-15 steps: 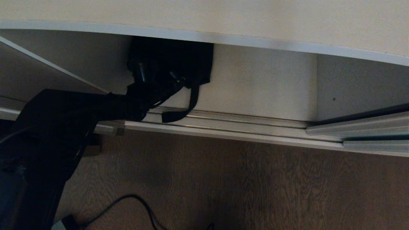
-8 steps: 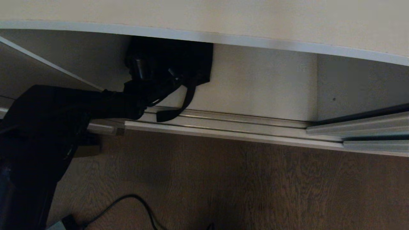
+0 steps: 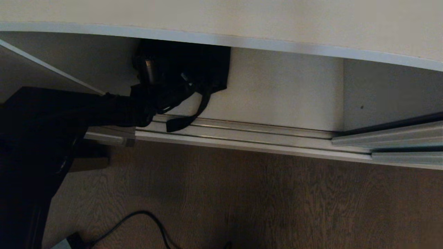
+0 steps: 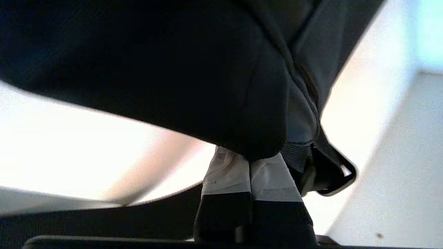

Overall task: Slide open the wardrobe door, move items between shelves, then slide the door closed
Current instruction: Place the bag on the higher shelf

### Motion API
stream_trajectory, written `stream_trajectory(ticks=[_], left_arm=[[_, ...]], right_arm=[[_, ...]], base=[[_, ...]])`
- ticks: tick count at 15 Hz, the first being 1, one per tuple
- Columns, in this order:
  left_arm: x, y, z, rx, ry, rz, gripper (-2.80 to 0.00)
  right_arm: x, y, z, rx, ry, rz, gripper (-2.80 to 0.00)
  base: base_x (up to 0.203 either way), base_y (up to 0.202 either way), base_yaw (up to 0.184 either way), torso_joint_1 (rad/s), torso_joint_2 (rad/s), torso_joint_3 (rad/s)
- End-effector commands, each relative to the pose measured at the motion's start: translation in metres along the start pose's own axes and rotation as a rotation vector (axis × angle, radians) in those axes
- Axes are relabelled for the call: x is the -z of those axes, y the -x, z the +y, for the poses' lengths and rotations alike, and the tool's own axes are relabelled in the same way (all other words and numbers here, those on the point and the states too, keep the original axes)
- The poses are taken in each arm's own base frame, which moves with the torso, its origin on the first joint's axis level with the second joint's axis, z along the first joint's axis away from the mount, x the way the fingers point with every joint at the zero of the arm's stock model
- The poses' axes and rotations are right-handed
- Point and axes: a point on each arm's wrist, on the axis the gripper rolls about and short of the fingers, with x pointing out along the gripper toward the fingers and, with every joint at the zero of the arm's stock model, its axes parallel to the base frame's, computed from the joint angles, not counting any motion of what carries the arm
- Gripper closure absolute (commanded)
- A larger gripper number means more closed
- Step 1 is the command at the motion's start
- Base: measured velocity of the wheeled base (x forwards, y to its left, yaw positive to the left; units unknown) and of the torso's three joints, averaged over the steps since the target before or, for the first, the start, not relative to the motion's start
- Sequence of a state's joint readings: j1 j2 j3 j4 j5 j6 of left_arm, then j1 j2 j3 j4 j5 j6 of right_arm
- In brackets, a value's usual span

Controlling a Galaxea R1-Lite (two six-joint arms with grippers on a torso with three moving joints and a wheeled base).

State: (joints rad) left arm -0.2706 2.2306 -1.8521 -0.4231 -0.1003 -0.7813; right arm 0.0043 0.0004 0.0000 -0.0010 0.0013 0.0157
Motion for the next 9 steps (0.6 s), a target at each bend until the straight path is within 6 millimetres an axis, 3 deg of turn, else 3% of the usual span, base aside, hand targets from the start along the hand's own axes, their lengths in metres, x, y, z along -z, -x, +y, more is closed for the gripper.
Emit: stream_trajectory(ticks=[1,2,3,9], left_arm=[[0.001,0.000,0.001,-0.006,0.005,0.000,0.00],[0.001,-0.001,0.000,-0.007,0.004,-0.002,-1.10],[0.001,-0.001,0.001,-0.007,0.003,-0.003,-2.80],[0.012,-0.010,0.008,-0.010,0.030,-0.084,-2.80]], right_arm=[[0.000,0.000,0.000,-0.001,-0.001,-0.006,0.00],[0.000,0.000,0.000,-0.001,0.000,-0.006,0.00],[0.000,0.000,0.000,-0.001,0.000,-0.006,0.00],[0.000,0.000,0.000,-0.001,-0.001,-0.006,0.00]], base=[[0.000,0.000,0.000,0.000,0.00,0.000],[0.000,0.000,0.000,0.000,0.00,0.000],[0.000,0.000,0.000,0.000,0.00,0.000],[0.000,0.000,0.000,0.000,0.00,0.000]])
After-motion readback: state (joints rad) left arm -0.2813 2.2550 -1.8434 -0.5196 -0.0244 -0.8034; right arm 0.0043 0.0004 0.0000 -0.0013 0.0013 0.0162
